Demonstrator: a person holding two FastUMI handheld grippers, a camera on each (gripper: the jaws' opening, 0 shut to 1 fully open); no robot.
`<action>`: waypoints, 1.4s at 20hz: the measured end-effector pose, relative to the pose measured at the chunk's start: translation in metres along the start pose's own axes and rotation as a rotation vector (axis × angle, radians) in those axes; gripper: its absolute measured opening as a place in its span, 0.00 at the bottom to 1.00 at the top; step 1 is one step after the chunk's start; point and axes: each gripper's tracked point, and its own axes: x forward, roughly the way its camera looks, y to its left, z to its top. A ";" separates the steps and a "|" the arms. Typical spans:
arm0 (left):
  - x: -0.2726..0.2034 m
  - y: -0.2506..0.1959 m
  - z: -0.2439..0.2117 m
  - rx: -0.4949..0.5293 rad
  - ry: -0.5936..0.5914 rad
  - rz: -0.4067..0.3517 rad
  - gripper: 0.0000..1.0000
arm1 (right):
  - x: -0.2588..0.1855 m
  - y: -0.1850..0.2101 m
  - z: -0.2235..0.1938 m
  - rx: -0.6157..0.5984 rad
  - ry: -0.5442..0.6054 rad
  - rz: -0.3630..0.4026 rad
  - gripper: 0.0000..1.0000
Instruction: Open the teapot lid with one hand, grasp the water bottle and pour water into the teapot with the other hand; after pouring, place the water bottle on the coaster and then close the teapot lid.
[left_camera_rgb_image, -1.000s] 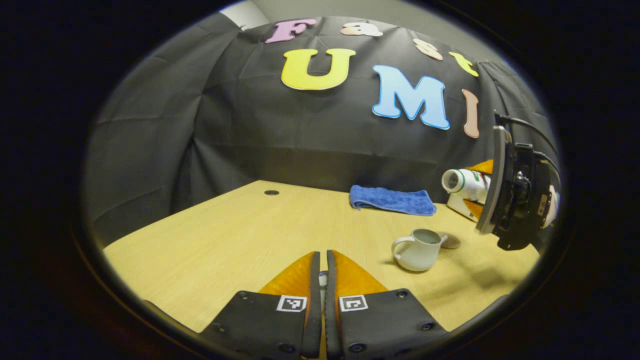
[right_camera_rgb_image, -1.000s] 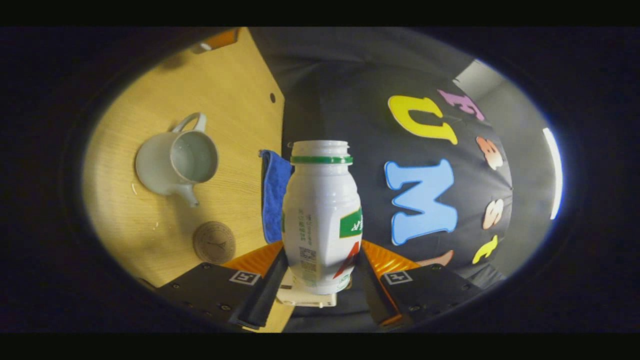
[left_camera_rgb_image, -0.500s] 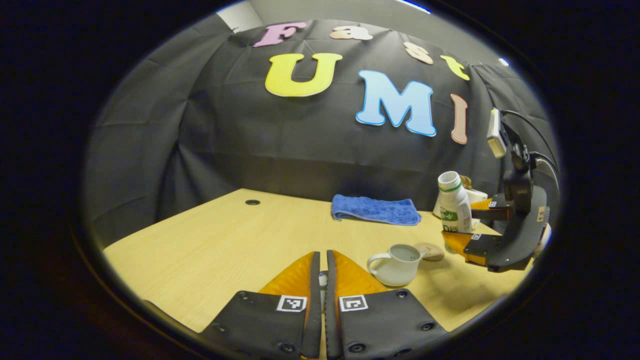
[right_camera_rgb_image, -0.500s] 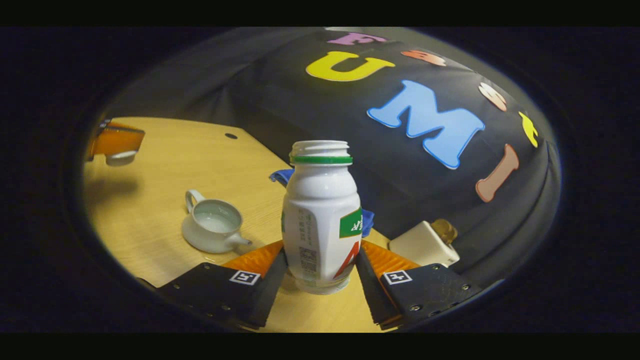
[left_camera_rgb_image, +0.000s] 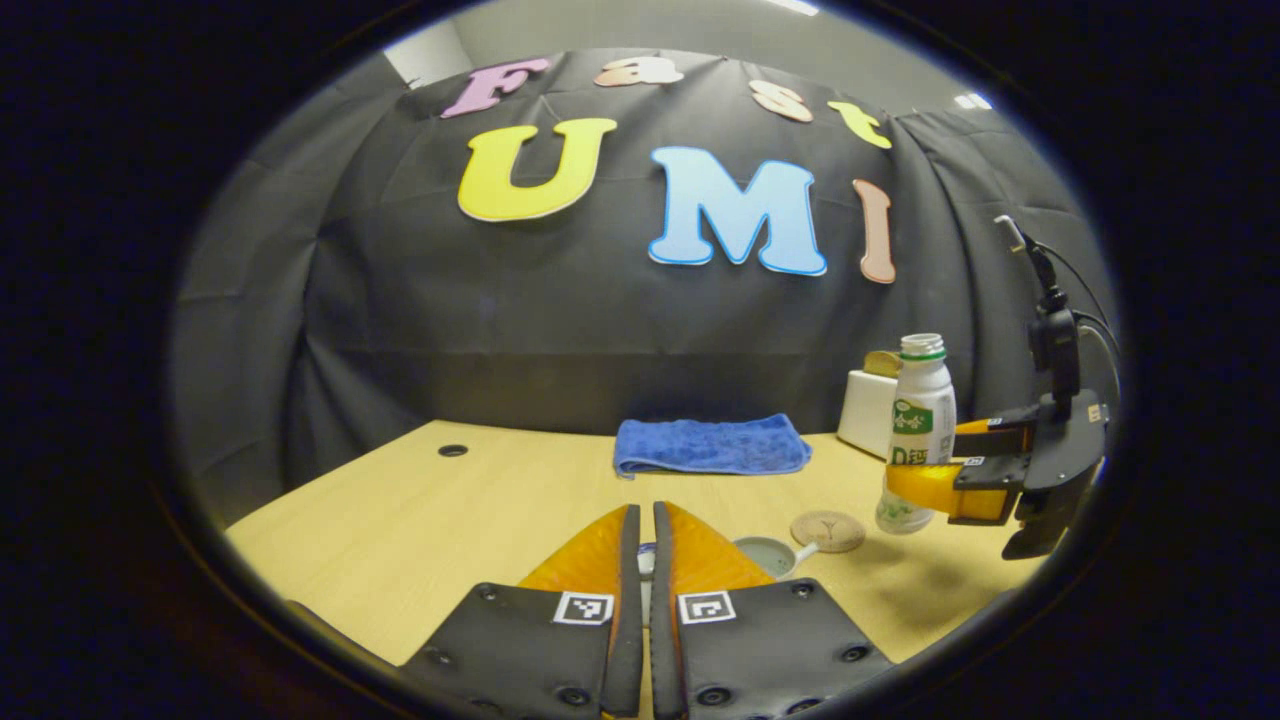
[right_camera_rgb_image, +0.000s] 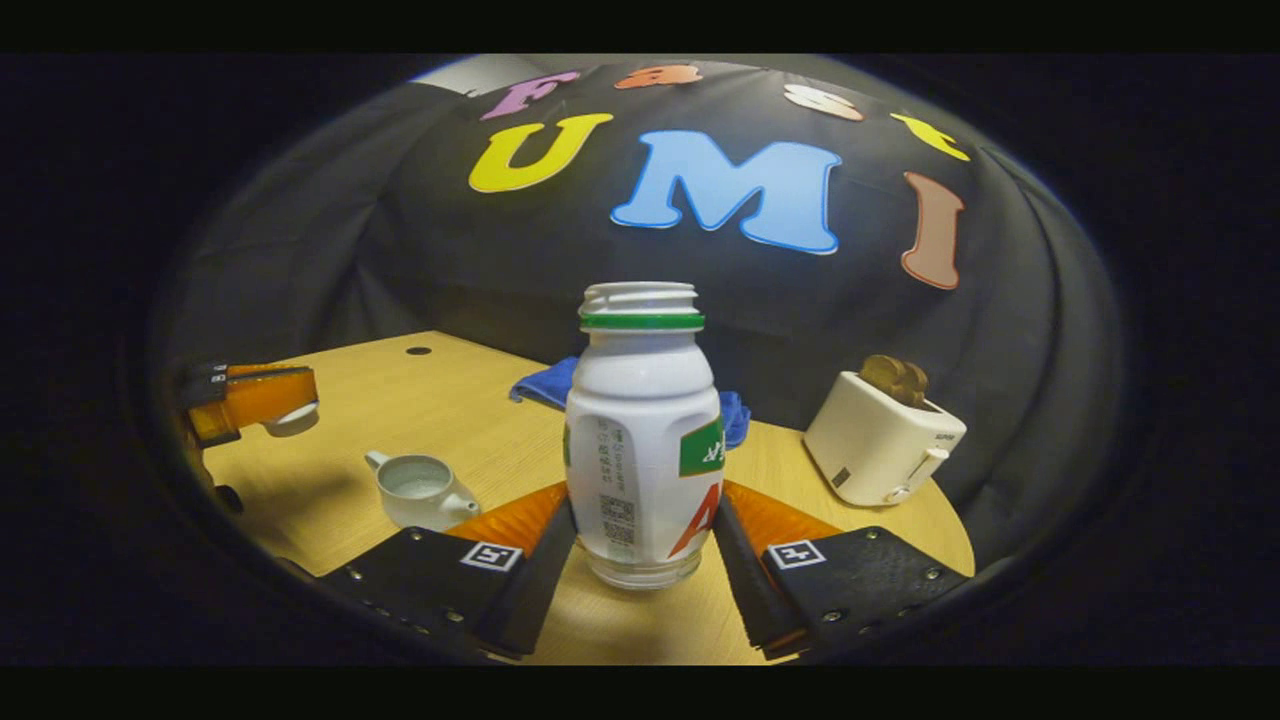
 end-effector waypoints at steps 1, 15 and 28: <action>0.006 -0.008 0.001 0.012 0.000 -0.011 0.14 | 0.000 -0.006 -0.003 0.016 0.001 -0.004 0.74; 0.058 -0.073 -0.022 0.017 0.036 -0.088 0.14 | 0.005 -0.043 -0.022 0.157 -0.029 -0.011 0.75; 0.066 -0.077 -0.041 0.002 0.073 -0.098 0.10 | 0.007 -0.049 -0.027 0.162 -0.030 -0.012 0.75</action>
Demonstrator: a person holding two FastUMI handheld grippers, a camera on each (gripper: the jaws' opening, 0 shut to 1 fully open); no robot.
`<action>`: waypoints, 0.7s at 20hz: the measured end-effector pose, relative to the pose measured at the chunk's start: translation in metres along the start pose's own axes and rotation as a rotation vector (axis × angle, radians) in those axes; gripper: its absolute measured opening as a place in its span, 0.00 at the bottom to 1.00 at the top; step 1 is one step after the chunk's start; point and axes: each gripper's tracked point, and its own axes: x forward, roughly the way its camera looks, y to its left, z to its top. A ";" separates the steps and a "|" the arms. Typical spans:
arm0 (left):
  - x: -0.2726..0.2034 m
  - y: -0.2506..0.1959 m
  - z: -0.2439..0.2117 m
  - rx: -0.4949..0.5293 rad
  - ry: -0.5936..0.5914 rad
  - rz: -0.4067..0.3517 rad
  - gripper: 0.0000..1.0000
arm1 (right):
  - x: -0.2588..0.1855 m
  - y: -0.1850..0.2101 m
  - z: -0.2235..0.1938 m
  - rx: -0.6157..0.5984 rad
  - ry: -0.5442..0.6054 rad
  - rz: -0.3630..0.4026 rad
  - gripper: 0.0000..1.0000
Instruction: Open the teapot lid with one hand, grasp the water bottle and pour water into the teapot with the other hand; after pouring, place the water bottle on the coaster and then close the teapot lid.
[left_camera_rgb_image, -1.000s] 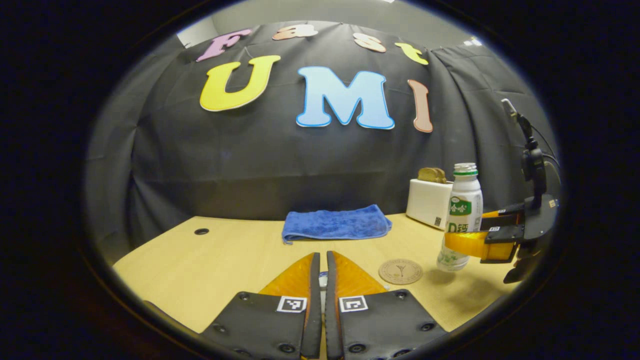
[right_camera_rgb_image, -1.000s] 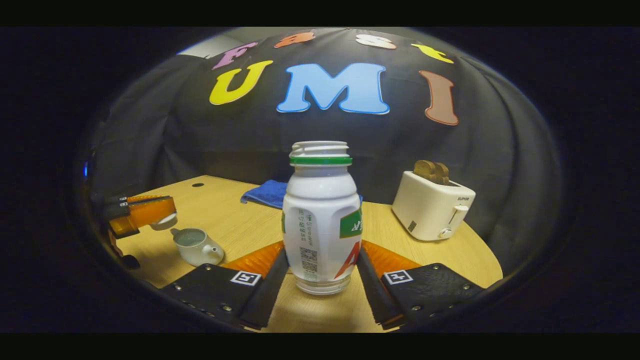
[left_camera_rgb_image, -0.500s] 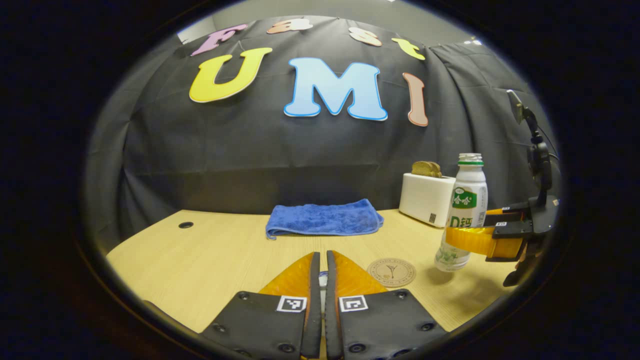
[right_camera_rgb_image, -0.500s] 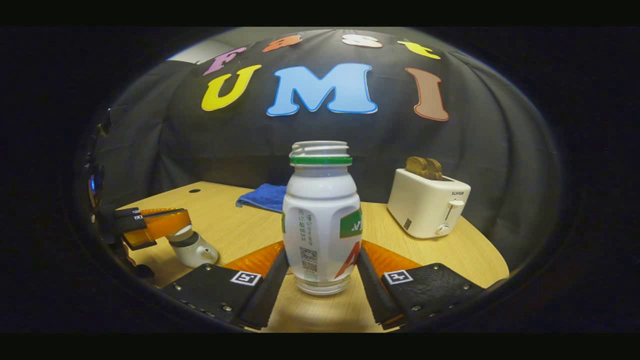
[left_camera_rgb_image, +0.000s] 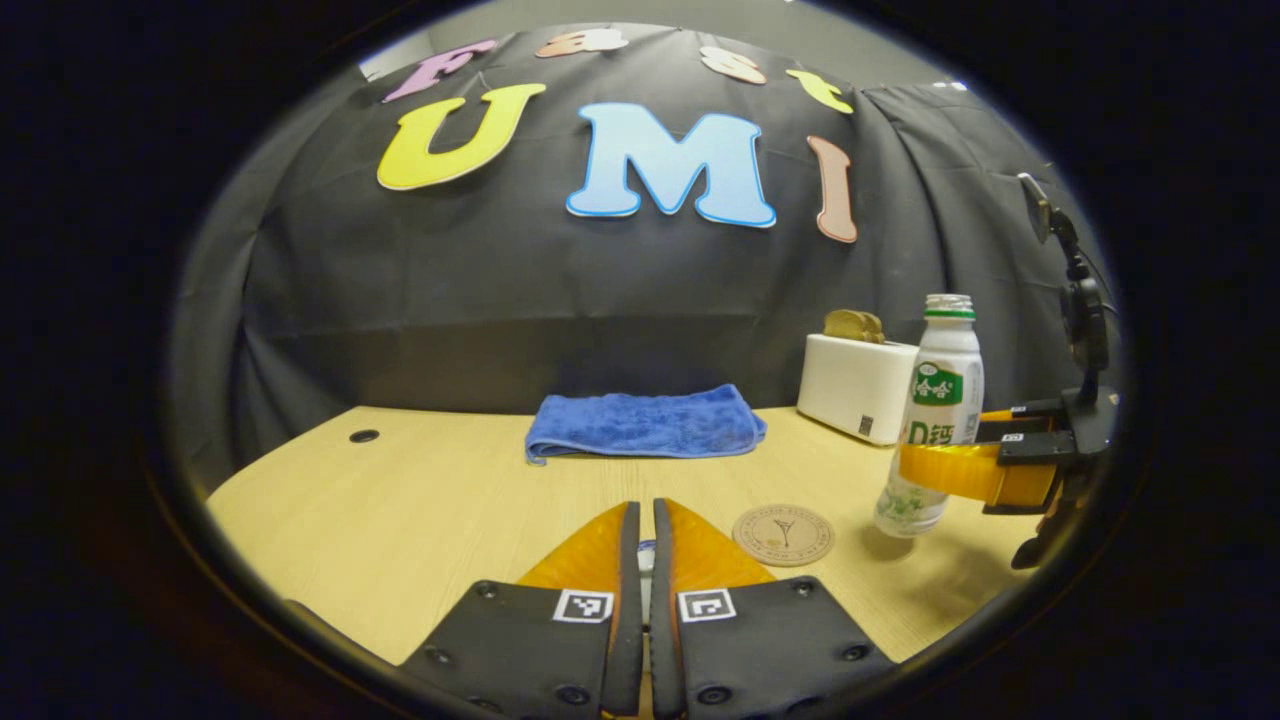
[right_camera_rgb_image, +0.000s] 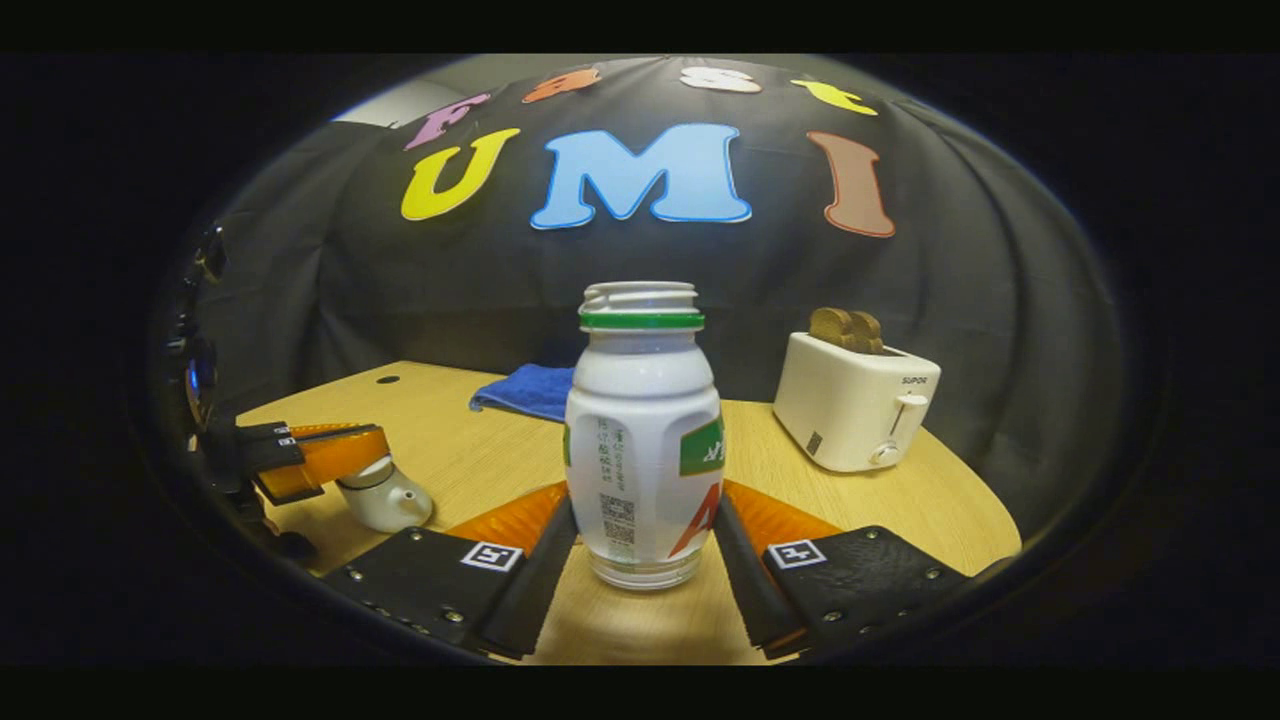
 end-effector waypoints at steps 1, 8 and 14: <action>-0.001 0.000 -0.001 0.002 -0.001 0.001 0.14 | 0.000 0.000 -0.001 0.001 0.000 0.000 0.75; 0.000 -0.001 -0.003 0.005 -0.012 0.006 0.13 | 0.000 0.001 -0.002 0.000 0.002 0.009 0.75; -0.004 -0.004 0.005 0.011 -0.033 -0.006 0.29 | 0.002 0.005 -0.003 0.009 -0.002 0.023 0.75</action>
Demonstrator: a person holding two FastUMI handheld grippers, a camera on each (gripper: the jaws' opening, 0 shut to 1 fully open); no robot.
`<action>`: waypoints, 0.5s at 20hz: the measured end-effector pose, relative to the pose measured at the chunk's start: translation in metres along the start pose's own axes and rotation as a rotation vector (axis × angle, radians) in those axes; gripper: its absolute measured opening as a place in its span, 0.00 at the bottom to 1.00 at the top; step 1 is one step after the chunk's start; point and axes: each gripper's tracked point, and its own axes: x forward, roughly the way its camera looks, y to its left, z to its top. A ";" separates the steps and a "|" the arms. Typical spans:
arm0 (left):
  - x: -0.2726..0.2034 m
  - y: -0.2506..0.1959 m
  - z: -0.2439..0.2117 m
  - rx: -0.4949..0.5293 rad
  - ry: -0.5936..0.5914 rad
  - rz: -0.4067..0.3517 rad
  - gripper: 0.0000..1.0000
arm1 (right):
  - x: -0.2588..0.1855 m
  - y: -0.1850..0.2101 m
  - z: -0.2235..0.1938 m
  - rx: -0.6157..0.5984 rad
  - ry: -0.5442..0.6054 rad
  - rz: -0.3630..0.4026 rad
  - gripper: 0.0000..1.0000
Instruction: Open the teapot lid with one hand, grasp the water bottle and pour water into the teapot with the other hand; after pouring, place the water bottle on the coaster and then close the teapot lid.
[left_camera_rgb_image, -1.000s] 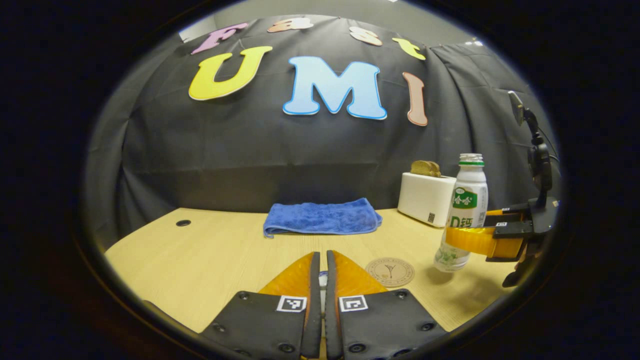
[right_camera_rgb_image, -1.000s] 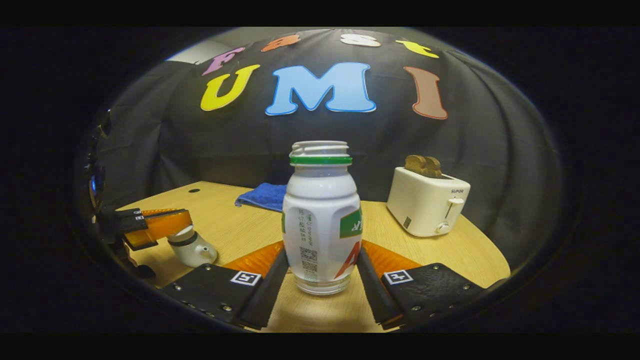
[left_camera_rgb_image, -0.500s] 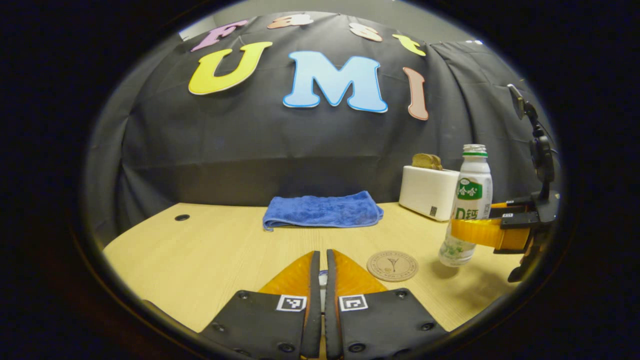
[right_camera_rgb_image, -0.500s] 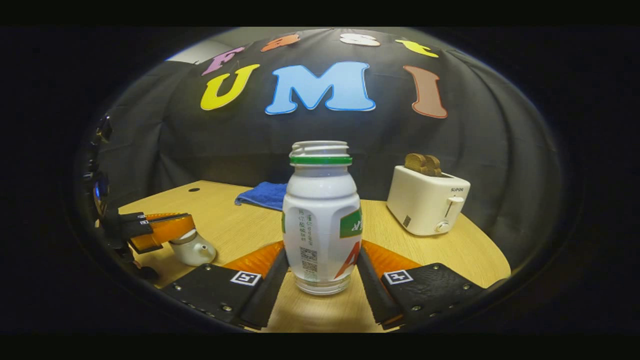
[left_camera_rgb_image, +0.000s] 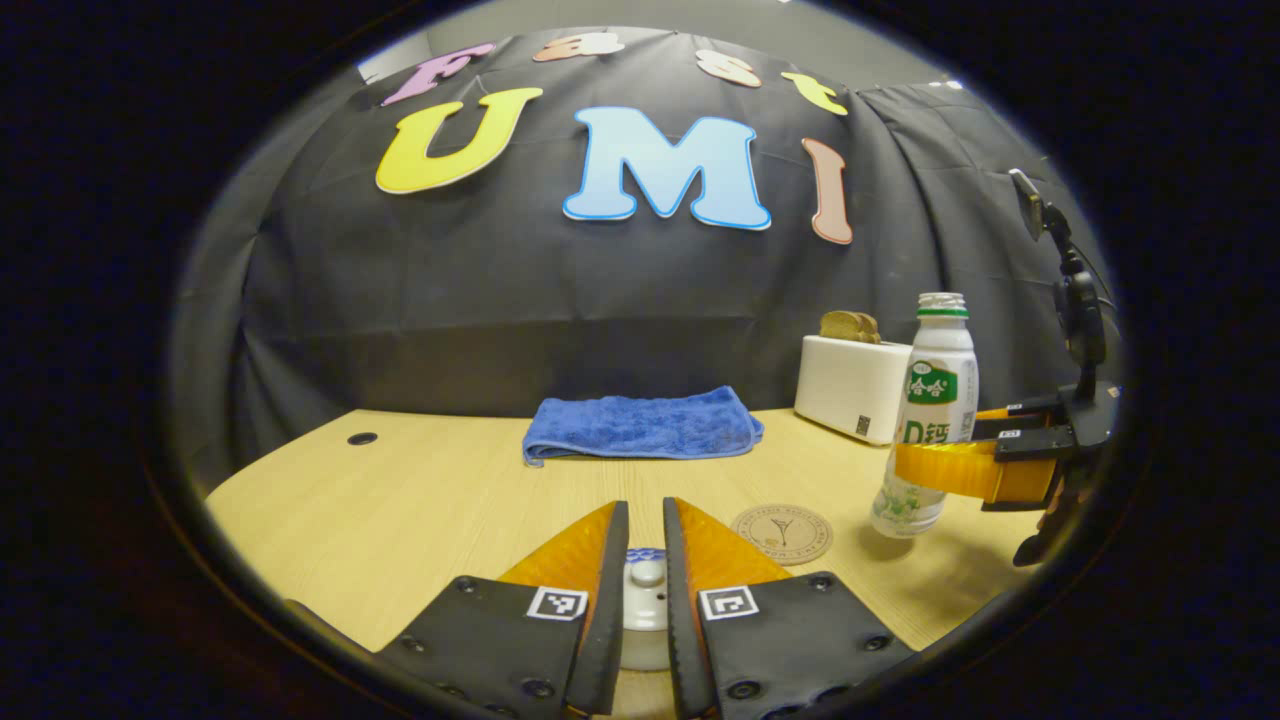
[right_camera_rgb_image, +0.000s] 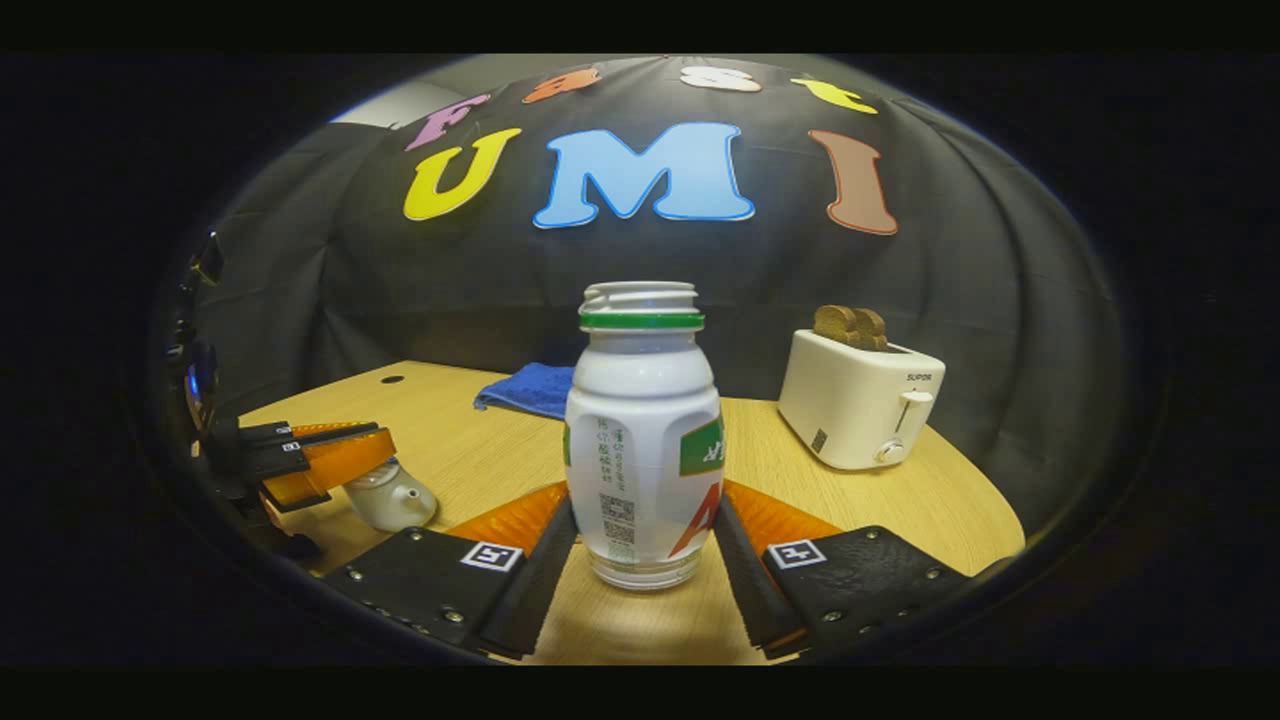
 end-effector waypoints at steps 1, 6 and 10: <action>-0.002 0.001 0.004 0.003 -0.007 0.004 0.29 | 0.001 0.003 0.000 0.003 -0.003 0.006 0.74; -0.013 0.015 0.014 -0.009 -0.037 0.025 0.29 | 0.009 0.019 0.015 -0.001 -0.031 0.035 0.74; -0.022 0.028 0.021 -0.025 -0.061 0.048 0.29 | 0.026 0.037 0.025 -0.014 -0.032 0.060 0.74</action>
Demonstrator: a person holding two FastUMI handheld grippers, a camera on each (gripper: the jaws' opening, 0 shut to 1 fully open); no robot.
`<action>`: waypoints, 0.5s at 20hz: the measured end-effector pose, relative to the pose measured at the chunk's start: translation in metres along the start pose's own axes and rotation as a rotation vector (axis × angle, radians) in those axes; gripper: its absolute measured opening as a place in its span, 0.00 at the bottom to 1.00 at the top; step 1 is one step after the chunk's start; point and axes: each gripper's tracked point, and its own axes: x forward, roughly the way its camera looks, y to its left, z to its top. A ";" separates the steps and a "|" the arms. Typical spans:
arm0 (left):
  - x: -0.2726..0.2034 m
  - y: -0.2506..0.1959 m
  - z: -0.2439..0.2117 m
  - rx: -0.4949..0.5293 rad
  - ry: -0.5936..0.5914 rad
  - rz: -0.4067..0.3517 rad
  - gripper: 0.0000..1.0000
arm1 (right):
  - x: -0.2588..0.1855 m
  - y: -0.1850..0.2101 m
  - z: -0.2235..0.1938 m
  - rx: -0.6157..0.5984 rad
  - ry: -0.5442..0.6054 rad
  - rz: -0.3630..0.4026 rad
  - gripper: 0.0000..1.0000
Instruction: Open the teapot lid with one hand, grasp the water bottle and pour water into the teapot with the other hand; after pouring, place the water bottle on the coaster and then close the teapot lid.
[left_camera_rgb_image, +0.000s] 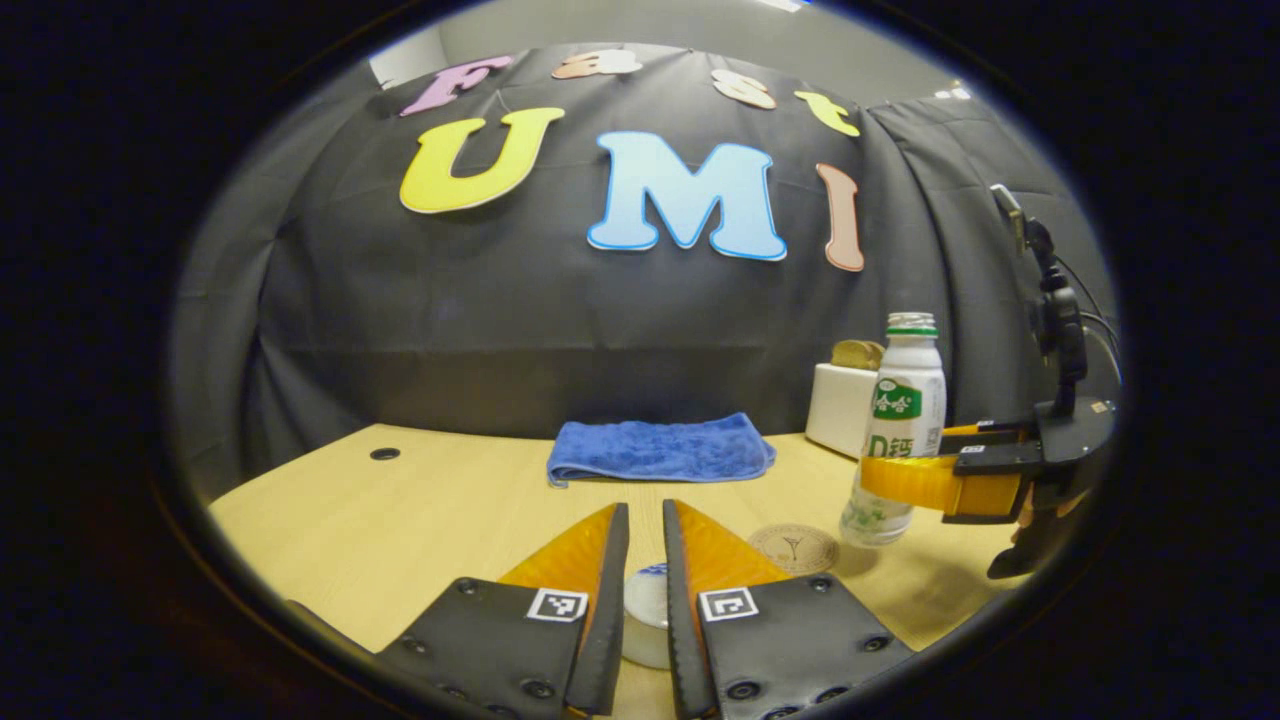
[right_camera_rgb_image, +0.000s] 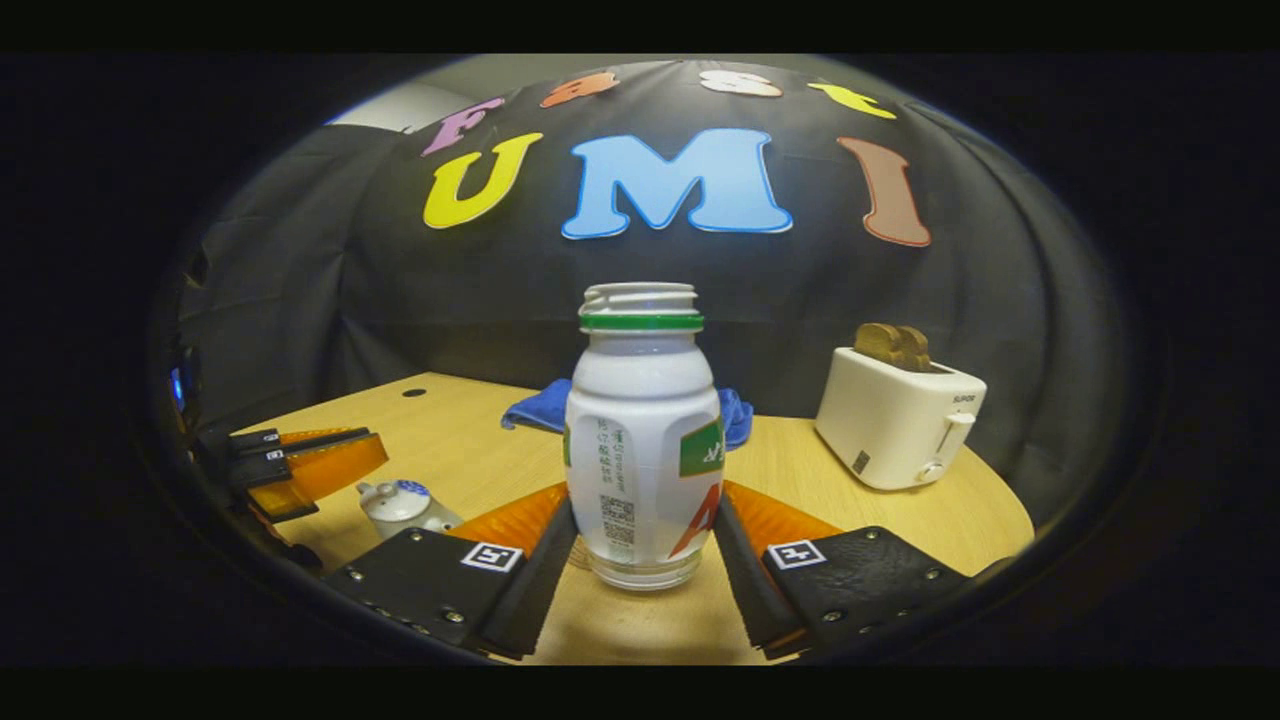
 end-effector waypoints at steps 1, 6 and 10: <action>-0.001 0.003 0.001 0.000 -0.005 0.007 0.29 | 0.005 0.003 0.001 0.000 0.000 0.002 0.74; -0.005 0.008 0.010 -0.001 -0.026 0.017 0.29 | 0.031 0.017 0.002 0.010 -0.004 0.007 0.75; -0.005 0.011 0.010 -0.006 -0.024 0.022 0.29 | 0.047 0.021 -0.002 0.004 0.003 -0.005 0.74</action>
